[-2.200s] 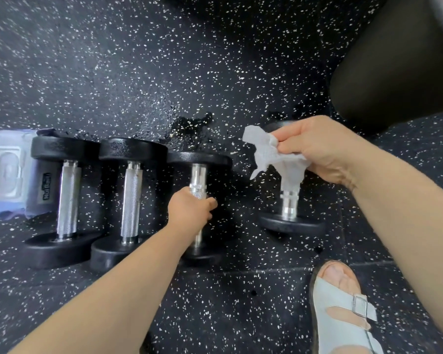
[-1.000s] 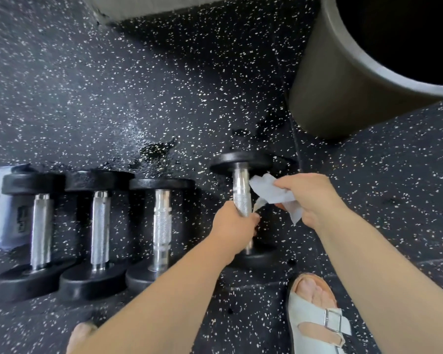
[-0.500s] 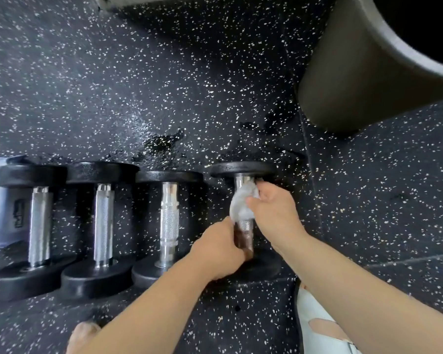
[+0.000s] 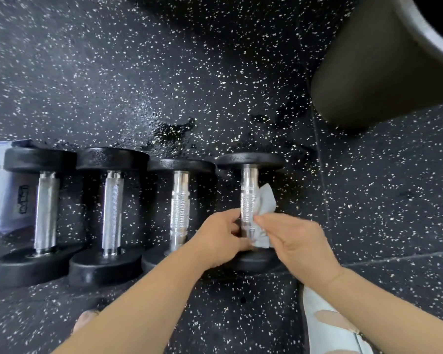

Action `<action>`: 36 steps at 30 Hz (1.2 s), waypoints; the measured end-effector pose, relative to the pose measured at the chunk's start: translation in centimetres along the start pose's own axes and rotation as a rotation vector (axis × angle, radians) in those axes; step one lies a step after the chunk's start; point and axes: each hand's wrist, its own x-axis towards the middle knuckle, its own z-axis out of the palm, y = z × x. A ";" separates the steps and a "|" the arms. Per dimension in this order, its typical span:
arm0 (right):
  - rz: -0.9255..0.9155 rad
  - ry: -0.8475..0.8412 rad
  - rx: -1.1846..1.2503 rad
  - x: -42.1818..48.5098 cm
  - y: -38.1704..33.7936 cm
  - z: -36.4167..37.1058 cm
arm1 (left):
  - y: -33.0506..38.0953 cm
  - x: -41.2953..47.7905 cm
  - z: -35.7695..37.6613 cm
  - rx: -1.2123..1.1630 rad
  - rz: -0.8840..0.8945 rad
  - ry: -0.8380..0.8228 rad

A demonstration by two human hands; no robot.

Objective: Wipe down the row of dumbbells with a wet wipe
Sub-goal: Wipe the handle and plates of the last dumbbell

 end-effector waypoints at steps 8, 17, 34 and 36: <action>-0.458 0.103 -0.330 6.0 1.6 -1.0 | 0.1 0.1 -0.2 -0.072 -0.094 -0.043; -0.480 -0.239 -0.140 1.0 2.0 -1.1 | 0.1 0.3 0.1 0.003 -0.109 -0.053; -0.529 -0.297 -0.299 3.4 2.5 -2.6 | 1.2 0.3 0.4 0.050 -0.181 -0.065; -0.450 -0.249 -0.353 5.1 2.9 -2.8 | 1.2 0.3 0.5 0.001 -0.205 -0.092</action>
